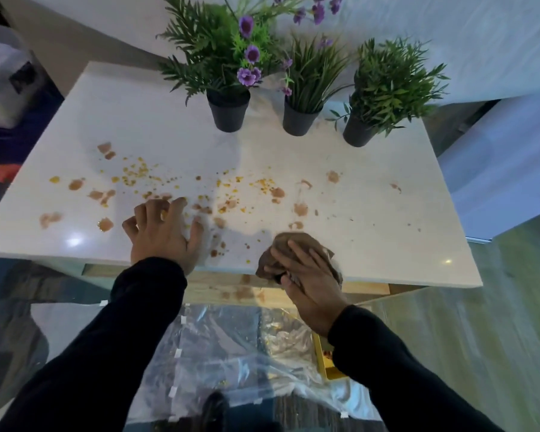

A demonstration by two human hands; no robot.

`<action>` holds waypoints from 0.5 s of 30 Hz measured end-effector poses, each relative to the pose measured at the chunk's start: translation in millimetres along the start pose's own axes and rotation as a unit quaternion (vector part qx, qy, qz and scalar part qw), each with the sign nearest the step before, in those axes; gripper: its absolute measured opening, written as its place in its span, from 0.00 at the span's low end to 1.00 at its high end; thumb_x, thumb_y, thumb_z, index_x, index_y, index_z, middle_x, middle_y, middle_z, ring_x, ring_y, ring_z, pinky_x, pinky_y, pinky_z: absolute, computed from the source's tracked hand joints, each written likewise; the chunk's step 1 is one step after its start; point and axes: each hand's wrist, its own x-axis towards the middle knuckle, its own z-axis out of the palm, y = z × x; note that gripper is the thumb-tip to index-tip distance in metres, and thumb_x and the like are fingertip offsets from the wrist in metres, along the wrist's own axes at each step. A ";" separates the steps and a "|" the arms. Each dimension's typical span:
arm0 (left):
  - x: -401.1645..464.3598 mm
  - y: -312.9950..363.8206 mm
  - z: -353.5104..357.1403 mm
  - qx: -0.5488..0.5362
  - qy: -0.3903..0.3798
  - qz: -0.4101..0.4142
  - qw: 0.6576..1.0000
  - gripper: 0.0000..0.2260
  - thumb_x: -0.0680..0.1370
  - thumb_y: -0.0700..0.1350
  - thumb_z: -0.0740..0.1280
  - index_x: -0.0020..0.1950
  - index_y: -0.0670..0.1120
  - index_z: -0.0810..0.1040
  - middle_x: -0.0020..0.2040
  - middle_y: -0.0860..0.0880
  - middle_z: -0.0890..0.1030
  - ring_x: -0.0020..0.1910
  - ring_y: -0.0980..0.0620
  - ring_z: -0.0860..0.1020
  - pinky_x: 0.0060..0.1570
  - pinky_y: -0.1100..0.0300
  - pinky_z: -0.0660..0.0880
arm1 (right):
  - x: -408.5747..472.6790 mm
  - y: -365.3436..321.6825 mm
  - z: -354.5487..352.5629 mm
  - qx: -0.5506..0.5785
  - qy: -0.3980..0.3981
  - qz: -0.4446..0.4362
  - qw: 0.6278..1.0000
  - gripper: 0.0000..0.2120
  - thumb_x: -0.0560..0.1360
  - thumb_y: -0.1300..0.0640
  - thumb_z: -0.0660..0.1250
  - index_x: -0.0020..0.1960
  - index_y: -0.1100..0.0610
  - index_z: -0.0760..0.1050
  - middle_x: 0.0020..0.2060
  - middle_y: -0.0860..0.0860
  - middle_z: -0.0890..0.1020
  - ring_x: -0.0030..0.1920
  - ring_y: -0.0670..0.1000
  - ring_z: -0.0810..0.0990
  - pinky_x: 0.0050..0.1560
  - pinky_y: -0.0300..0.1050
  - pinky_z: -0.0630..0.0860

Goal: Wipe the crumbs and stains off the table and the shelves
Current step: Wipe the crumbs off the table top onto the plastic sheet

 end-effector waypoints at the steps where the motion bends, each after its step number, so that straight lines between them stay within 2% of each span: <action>1: 0.1 -0.4 -0.1 0.000 0.000 0.000 1.000 0.22 0.76 0.59 0.54 0.64 0.48 0.71 0.59 0.43 0.70 0.59 0.41 0.66 0.60 0.41 0.62 | -6.4 -6.6 3.3 0.020 0.001 0.014 1.000 0.25 0.81 0.37 0.48 0.77 0.34 0.62 0.79 0.39 0.58 0.80 0.39 0.46 0.80 0.45 0.43; 2: 0.6 -0.7 -0.5 0.000 -0.001 -0.001 1.000 0.22 0.76 0.59 0.54 0.64 0.48 0.71 0.59 0.43 0.71 0.60 0.41 0.66 0.60 0.41 0.62 | -8.9 -15.0 2.7 0.051 0.012 0.033 0.998 0.22 0.82 0.38 0.48 0.75 0.32 0.64 0.78 0.39 0.61 0.79 0.40 0.50 0.79 0.43 0.46; 3: 0.7 -0.9 -0.1 0.000 -0.003 -0.002 1.000 0.22 0.76 0.59 0.55 0.64 0.48 0.72 0.60 0.44 0.71 0.60 0.41 0.66 0.60 0.41 0.63 | -10.8 -25.7 -2.5 0.113 0.033 0.061 0.991 0.17 0.84 0.42 0.50 0.71 0.31 0.68 0.75 0.40 0.67 0.77 0.42 0.58 0.76 0.39 0.53; 4: 1.0 -1.1 0.5 0.001 -0.004 -0.002 1.000 0.22 0.76 0.59 0.55 0.64 0.49 0.72 0.60 0.44 0.71 0.61 0.41 0.67 0.61 0.41 0.63 | -10.4 -33.7 -9.0 0.209 0.068 0.101 0.970 0.15 0.86 0.47 0.51 0.65 0.34 0.72 0.66 0.41 0.76 0.70 0.43 0.69 0.69 0.34 0.62; 5: 0.9 -1.9 1.0 0.004 -0.003 -0.001 1.000 0.22 0.77 0.59 0.55 0.64 0.49 0.72 0.60 0.44 0.71 0.61 0.40 0.67 0.60 0.41 0.63 | -5.8 -37.3 -17.7 0.310 0.105 0.143 0.934 0.15 0.87 0.50 0.51 0.59 0.40 0.77 0.53 0.41 0.82 0.56 0.43 0.79 0.57 0.30 0.71; 6: 1.1 -2.4 1.0 0.006 -0.001 0.000 1.000 0.22 0.77 0.59 0.55 0.64 0.49 0.72 0.60 0.44 0.71 0.61 0.40 0.67 0.60 0.41 0.63 | 2.9 -36.8 -27.9 0.377 0.146 0.191 0.895 0.17 0.87 0.49 0.51 0.55 0.48 0.80 0.41 0.43 0.83 0.44 0.43 0.81 0.45 0.32 0.75; 7: 0.9 -1.7 1.4 0.008 -0.001 0.000 1.000 0.22 0.77 0.59 0.55 0.64 0.49 0.73 0.60 0.44 0.71 0.61 0.40 0.67 0.60 0.41 0.63 | 12.5 -31.3 -38.5 0.418 0.184 0.241 0.856 0.21 0.86 0.44 0.53 0.55 0.55 0.80 0.39 0.48 0.83 0.39 0.46 0.82 0.41 0.38 0.78; 9: 1.2 -3.9 0.9 0.012 -0.002 -0.003 1.000 0.22 0.78 0.60 0.55 0.65 0.49 0.73 0.59 0.44 0.71 0.60 0.41 0.67 0.59 0.42 0.63 | 35.9 -17.1 -58.0 0.506 0.253 0.311 0.763 0.31 0.81 0.35 0.58 0.64 0.62 0.77 0.51 0.55 0.84 0.50 0.56 0.84 0.56 0.53 0.81; 10: 0.4 -2.3 2.2 0.015 -0.004 -0.001 1.000 0.21 0.78 0.60 0.55 0.65 0.50 0.72 0.59 0.44 0.71 0.60 0.41 0.67 0.59 0.42 0.64 | 45.9 -7.4 -68.0 0.524 0.283 0.317 0.739 0.34 0.79 0.33 0.59 0.66 0.63 0.75 0.54 0.56 0.84 0.54 0.59 0.83 0.61 0.58 0.79; 12: 0.3 -3.9 2.9 0.024 -0.007 0.000 1.000 0.21 0.79 0.60 0.54 0.65 0.50 0.72 0.60 0.44 0.71 0.60 0.40 0.67 0.59 0.42 0.64 | 68.6 -3.5 -85.8 0.469 0.320 0.313 0.761 0.31 0.81 0.35 0.56 0.67 0.61 0.75 0.54 0.54 0.82 0.54 0.57 0.81 0.61 0.54 0.77; 14: 1.3 -5.1 3.3 0.021 -0.010 -0.003 1.000 0.21 0.79 0.60 0.54 0.65 0.50 0.72 0.61 0.44 0.71 0.60 0.40 0.67 0.59 0.42 0.64 | 91.7 -2.9 -96.3 0.343 0.309 0.314 0.830 0.28 0.84 0.37 0.50 0.66 0.58 0.75 0.52 0.54 0.79 0.52 0.56 0.77 0.54 0.46 0.72; 15: 1.6 -5.5 3.1 0.016 -0.012 -0.005 1.000 0.21 0.79 0.60 0.54 0.65 0.50 0.72 0.61 0.44 0.71 0.61 0.40 0.67 0.60 0.42 0.64 | 103.8 -4.5 -94.6 0.276 0.280 0.318 0.863 0.30 0.84 0.37 0.47 0.67 0.58 0.75 0.53 0.56 0.79 0.53 0.57 0.77 0.54 0.46 0.71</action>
